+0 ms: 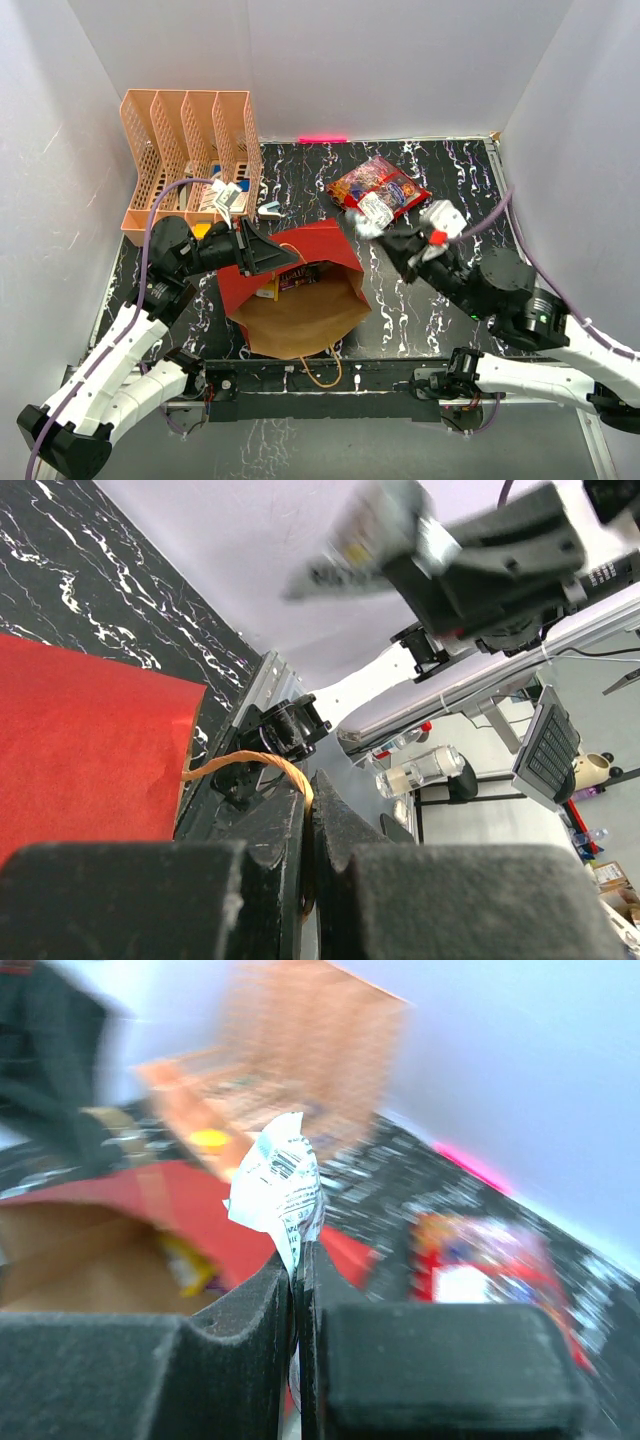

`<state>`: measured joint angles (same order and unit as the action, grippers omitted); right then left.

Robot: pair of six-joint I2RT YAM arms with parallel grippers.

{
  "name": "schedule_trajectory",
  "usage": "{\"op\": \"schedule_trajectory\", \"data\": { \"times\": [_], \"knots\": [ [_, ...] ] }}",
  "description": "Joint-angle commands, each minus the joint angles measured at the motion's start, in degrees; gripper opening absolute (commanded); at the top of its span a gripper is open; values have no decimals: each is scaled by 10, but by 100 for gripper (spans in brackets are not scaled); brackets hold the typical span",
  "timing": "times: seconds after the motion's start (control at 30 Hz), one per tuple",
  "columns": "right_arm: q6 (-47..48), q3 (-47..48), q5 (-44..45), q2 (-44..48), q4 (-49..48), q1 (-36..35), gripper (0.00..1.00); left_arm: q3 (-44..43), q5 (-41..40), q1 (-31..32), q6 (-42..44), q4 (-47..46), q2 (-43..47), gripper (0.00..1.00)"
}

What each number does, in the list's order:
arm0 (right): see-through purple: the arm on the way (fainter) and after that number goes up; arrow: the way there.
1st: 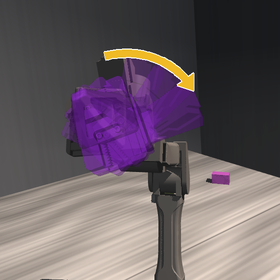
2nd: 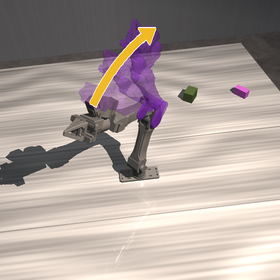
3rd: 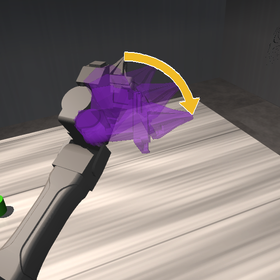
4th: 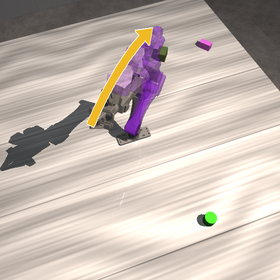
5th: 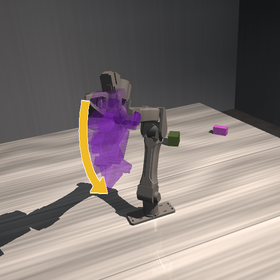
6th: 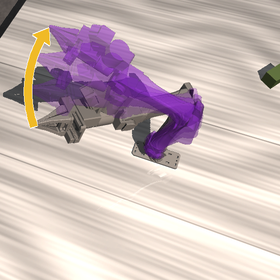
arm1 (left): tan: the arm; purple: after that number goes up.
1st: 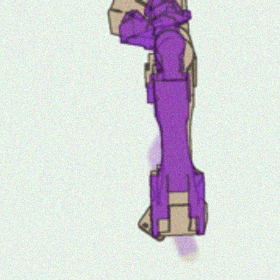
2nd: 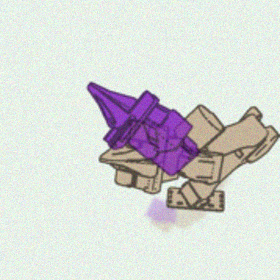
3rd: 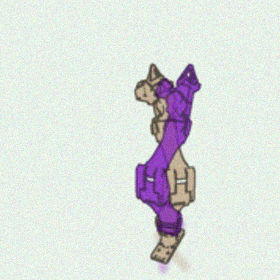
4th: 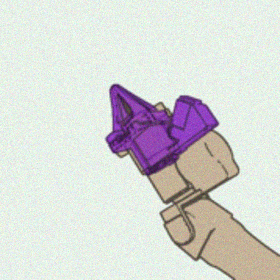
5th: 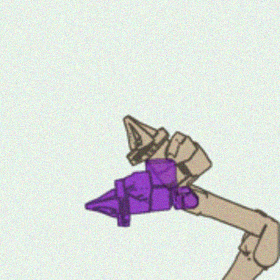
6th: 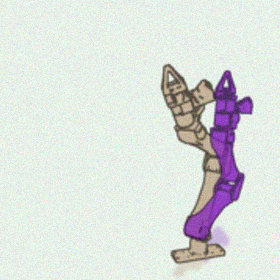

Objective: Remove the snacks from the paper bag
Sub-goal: Take out the snack from the paper bag, then place the snack at the center of the board.

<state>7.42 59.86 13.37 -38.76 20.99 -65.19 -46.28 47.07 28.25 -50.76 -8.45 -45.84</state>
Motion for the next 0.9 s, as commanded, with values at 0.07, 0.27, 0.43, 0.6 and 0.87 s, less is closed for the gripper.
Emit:
{"op": "schedule_trajectory", "data": {
  "times": [0.07, 0.27, 0.43, 0.6, 0.87],
  "knots": [
    [111, -67, 600, -123, -93, 27, 7, -37, 2, 2, 14, 15, 0, 0],
    [-4, -98, 431, -237, -45, 317, 7, -40, 1, 2, 21, 26, 2, 0],
    [-32, -85, 411, -358, -50, 373, 7, -38, 3, 2, 21, 23, 5, 0],
    [-45, -29, 374, -475, -83, 435, 7, -38, 11, 2, 18, 14, 0, 0],
    [39, 45, 373, -637, -178, 517, 8, -57, 7, 2, 17, 9, -5, 0]
  ]
}}
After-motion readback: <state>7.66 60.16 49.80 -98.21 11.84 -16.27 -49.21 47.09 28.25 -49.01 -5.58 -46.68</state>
